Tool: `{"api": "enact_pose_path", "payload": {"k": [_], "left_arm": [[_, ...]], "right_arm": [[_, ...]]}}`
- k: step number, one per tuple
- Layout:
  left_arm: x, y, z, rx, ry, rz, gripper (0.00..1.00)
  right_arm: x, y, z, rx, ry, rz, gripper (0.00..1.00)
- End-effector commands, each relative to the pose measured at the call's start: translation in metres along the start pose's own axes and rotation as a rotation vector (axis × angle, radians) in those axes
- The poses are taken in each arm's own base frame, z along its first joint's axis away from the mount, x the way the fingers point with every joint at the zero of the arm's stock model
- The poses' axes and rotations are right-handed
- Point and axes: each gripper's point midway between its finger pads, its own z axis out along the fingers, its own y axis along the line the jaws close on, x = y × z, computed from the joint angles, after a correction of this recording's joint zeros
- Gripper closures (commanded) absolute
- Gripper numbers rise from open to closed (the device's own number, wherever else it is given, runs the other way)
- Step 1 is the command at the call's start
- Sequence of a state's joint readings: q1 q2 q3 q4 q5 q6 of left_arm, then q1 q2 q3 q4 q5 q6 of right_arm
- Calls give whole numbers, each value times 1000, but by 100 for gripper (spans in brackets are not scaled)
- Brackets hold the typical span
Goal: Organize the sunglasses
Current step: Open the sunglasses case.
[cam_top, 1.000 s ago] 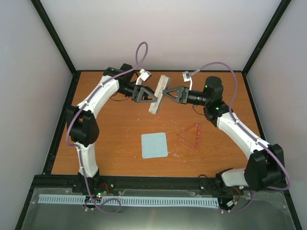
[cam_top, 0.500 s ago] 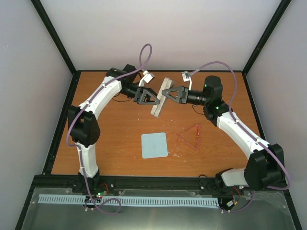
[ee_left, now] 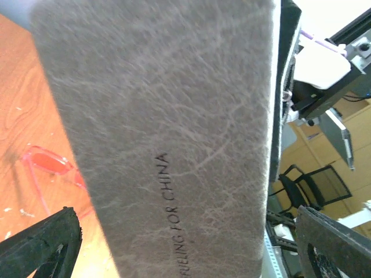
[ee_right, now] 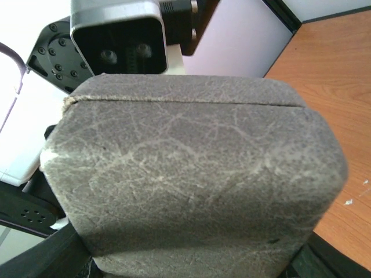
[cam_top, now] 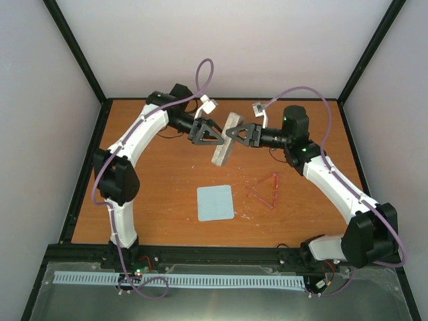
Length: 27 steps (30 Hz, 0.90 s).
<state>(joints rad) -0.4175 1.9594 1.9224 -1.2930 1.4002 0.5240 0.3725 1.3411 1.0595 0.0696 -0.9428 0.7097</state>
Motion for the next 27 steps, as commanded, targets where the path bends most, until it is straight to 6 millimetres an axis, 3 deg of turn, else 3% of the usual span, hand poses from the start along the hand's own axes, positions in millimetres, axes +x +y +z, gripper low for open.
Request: {"api": "enact_pose_path", "payload": {"k": [1,5,11,19,27], "left_arm": [[-13,11,-7,-88,13,61,0],[-14,17,-8,-126,21,69,0],[-10,26,-6,-167,45,77,10],[1,51,-10,-240,85,59,11],[-1,79,-33,-313,69,46,13]], "right_arm": [[-12,30,-11,-10,-28,-92,97],[-15,35,-12,-24,-38,-99,97],[-15,44,-13,-60,-33,-106,97],[-8,63,-20,-118,-5,-115,97],[1,84,-33,-155,4,-124,97]]}}
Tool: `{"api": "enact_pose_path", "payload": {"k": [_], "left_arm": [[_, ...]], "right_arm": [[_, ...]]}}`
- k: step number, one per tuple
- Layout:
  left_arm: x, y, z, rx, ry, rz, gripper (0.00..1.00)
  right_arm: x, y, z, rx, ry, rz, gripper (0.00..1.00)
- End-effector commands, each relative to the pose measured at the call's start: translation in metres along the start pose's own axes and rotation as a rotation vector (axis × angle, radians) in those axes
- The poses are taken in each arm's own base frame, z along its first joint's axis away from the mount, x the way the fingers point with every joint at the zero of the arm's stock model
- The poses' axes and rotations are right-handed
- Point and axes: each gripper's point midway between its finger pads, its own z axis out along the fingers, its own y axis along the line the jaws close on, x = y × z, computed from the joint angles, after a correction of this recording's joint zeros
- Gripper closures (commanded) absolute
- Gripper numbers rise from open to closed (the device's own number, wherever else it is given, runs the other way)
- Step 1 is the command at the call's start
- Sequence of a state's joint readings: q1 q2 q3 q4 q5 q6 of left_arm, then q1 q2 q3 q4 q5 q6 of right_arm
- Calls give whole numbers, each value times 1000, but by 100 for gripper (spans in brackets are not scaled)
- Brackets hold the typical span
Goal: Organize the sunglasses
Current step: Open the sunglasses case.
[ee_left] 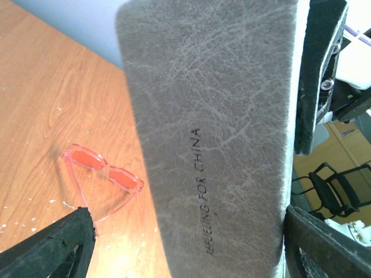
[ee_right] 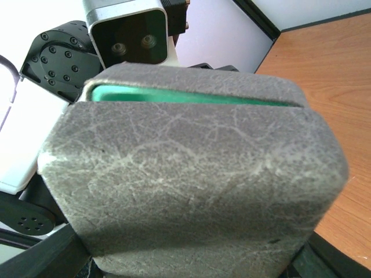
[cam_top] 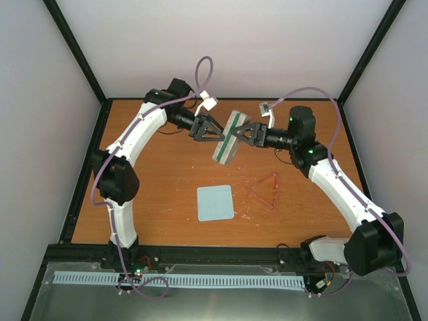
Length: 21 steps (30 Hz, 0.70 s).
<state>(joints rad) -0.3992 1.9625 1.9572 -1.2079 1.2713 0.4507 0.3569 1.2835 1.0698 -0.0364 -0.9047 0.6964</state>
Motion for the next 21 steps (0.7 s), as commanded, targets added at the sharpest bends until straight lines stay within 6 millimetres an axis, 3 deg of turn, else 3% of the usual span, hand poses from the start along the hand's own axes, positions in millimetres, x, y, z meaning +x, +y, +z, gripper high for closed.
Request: {"api": "enact_pose_path", "payload": {"k": [1,11,16,18,21], "left_arm": [[9,62,-17,-186,46,10,13],[10,85,-17,-237,56,9,14],[7,93,-22,-283,68,32,13],[2,95,-28,-303,60,41,12],[-18,94,-56,-329,-14,43,10]], "right_arm": [[4,81,-25,-213,20,-143,97],[5,99,-33,-287,-3,-156,97],[8,96,-35,-264,-7,-161,97],[8,91,-34,-234,-16,-160,97],[6,79,-33,-187,-44,-160,97]]}}
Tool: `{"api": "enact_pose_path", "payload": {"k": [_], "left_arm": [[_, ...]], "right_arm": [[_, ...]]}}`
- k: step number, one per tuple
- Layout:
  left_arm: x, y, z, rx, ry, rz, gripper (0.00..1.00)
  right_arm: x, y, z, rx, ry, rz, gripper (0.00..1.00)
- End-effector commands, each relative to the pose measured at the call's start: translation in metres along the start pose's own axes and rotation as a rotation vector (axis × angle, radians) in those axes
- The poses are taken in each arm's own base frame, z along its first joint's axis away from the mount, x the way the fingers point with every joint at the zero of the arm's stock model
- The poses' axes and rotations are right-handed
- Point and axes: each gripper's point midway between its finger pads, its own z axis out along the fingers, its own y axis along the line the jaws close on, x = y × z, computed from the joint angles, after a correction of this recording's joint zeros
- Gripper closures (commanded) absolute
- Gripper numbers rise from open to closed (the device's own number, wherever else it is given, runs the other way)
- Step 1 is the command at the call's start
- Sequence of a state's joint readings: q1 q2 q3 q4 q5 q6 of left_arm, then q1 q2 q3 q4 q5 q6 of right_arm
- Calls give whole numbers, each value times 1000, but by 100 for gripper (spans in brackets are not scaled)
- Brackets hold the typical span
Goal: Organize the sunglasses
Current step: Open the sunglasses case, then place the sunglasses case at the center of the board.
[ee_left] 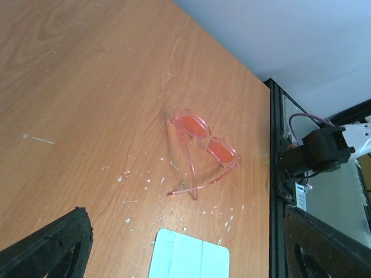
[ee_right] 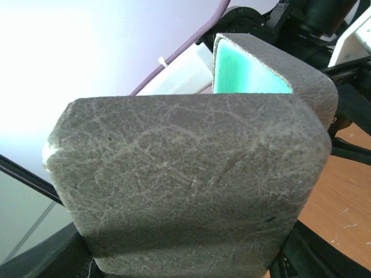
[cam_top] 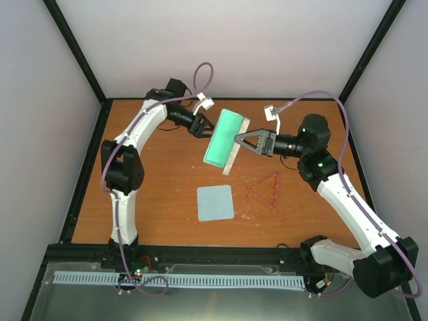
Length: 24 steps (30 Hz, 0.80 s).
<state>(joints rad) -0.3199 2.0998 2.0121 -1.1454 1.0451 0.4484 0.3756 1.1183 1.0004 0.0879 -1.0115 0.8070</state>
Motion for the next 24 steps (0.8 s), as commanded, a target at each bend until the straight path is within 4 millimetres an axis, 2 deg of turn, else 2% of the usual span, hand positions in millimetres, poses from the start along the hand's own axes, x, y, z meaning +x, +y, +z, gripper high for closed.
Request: {"api": "enact_pose_path", "payload": {"k": [1,4,6,7,9,10,11,12,13,16,20,24], "left_arm": [[-43,1,-46,-82,-120,78,10],[-60,-13,-82,-9,-224,57,16],[-64,-25,-98,33,-270,57,23],[-65,-32,-102,37,-283,74,36],[-67,-48,-109,37,-296,100,72],[-68,-53,-112,28,-301,110,81],[-69,-57,-115,23,-308,114,80],[-69,-61,-117,26,-313,114,68],[-69,-65,-118,36,-316,114,43],[-57,-69,-114,61,-312,88,20],[-43,-67,-107,71,-300,56,14],[-43,-64,-107,60,-311,58,14]], "right_arm": [[-9,6,-4,11,-41,-89,97],[-16,-8,-8,59,-115,-97,97],[-25,-11,-14,58,-214,-127,97],[-32,-12,-18,54,-281,-145,97],[-37,-23,-27,49,-403,-134,97],[-45,-20,-33,25,-476,-159,97],[-47,-24,-35,12,-513,-155,97],[-48,-25,-37,-19,-544,-156,97],[-50,-23,-39,-57,-577,-163,97],[-55,-24,-40,-162,-634,-153,97],[-63,-21,-36,-324,-649,-126,97],[-67,-22,-23,-350,-606,-124,97]]}}
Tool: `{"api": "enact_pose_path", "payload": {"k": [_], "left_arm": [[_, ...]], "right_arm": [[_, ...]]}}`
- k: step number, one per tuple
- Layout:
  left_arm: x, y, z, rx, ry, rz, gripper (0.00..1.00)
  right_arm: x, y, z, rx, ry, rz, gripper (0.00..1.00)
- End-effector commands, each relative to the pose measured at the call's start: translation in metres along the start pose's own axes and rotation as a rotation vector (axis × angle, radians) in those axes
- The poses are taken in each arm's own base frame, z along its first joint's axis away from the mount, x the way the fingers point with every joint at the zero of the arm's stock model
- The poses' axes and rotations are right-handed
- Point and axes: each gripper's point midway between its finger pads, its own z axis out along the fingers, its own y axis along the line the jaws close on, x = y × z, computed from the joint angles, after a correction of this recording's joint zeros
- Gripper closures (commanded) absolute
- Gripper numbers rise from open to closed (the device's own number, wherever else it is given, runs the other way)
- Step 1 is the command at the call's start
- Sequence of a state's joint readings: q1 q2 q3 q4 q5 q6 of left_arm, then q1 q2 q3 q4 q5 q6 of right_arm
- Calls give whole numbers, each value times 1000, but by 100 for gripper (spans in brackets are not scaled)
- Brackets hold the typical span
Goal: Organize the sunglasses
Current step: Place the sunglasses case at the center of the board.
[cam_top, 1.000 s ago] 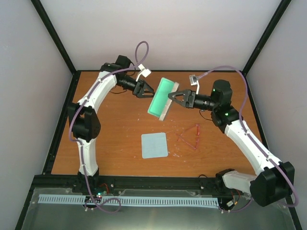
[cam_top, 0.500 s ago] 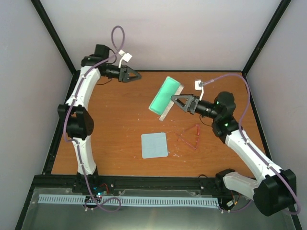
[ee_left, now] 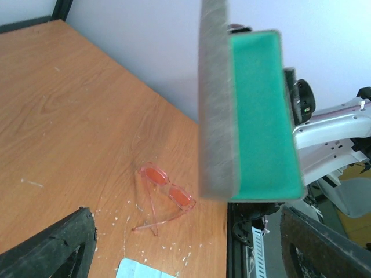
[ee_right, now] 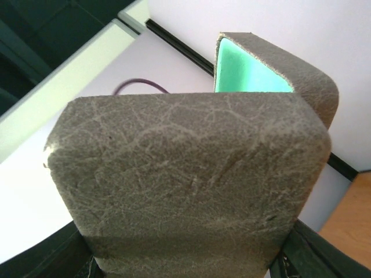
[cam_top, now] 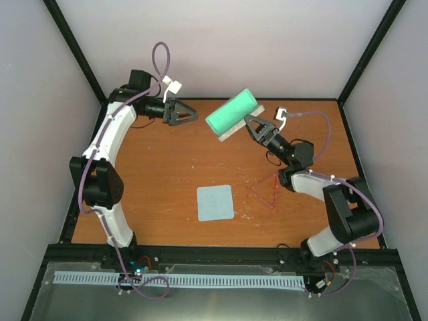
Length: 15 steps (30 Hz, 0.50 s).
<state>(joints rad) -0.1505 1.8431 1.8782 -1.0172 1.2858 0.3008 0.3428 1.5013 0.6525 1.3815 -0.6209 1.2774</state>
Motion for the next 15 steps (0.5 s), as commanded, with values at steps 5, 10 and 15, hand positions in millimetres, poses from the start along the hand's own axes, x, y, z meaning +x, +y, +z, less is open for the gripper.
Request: {"api": "enact_pose_path", "payload": {"k": [5,10,15], "left_arm": [[-14,-16,-3,64,-49,25,14],[-19,-31,-2,106,-64,35,13],[-19,-47,13,145,-40,60,14]], "right_arm": [[-21,66,11,-247,-37,-96,97],[-17,63,17,-235,-4,-95,97],[-16,61,19,-228,7,-95,97]]}}
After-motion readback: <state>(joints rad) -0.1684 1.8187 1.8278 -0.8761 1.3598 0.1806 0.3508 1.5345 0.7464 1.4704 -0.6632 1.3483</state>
